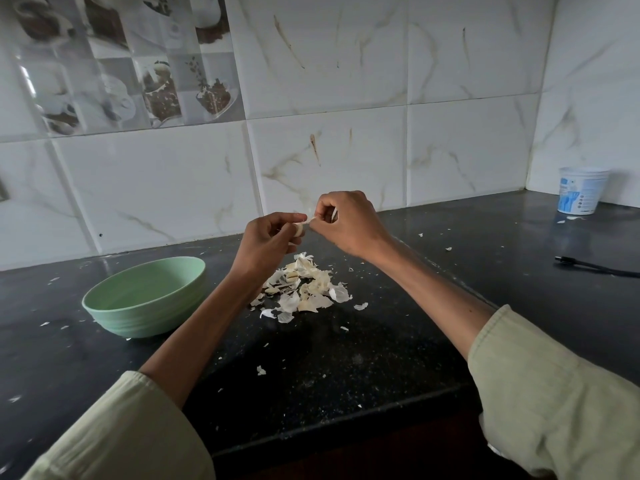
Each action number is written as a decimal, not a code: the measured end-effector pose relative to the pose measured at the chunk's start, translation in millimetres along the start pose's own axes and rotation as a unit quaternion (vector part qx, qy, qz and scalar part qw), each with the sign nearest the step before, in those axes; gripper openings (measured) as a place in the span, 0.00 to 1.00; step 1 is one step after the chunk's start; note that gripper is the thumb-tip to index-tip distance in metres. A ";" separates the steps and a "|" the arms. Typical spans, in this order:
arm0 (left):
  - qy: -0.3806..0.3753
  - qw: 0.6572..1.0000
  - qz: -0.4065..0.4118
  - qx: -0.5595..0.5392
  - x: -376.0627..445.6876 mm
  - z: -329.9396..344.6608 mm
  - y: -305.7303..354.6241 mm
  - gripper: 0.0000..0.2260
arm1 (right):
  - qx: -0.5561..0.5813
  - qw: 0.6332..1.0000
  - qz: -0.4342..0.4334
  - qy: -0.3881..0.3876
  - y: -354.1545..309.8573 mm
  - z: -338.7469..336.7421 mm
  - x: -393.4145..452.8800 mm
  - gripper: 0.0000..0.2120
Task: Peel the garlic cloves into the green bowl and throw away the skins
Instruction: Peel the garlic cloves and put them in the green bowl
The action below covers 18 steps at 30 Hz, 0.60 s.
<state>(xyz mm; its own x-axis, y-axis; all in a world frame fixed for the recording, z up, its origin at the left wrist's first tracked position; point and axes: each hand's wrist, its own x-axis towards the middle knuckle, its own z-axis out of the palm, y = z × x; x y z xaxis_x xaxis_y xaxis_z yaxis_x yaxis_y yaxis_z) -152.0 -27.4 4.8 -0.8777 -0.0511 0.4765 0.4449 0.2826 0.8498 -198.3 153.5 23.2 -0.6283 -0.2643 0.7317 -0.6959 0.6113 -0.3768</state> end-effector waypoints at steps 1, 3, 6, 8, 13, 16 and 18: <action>0.003 1.000 0.004 0.002 0.0 -0.5 0.3 0.10 | 0.000 1.000 0.003 -0.010 1.8 -0.5 0.7 0.07; 0.009 1.000 0.008 -0.005 -0.3 -1.7 0.7 0.09 | -0.002 0.999 0.014 -0.049 3.5 -0.5 1.0 0.09; 0.015 1.000 0.013 -0.004 -0.2 -3.0 0.3 0.07 | 0.028 0.992 0.050 -0.111 2.2 0.1 0.1 0.17; 0.024 1.000 0.017 0.002 -0.1 -4.1 -1.0 0.06 | 0.031 0.987 0.050 -0.149 1.1 -1.9 -1.1 0.17; 0.046 0.998 0.031 0.016 -0.8 -6.6 -1.3 0.06 | 0.010 0.957 0.059 -0.283 2.3 -10.4 -3.3 0.16; 0.050 0.998 0.035 0.017 -1.0 -6.3 -0.1 0.06 | 0.112 0.964 0.086 -0.226 -3.4 -8.7 -2.9 0.12; 0.057 0.998 0.034 0.014 -2.0 -5.2 2.3 0.07 | 0.198 0.952 0.125 -0.199 -7.7 -7.8 -2.9 0.09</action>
<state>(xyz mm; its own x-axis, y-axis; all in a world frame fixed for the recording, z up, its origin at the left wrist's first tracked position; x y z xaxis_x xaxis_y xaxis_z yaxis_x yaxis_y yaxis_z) -148.3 -31.6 7.0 -0.8192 -0.1393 0.5564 0.4960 0.3151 0.8091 -188.4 155.3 28.5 -0.8190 -0.4571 0.3468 -0.5337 0.3850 -0.7530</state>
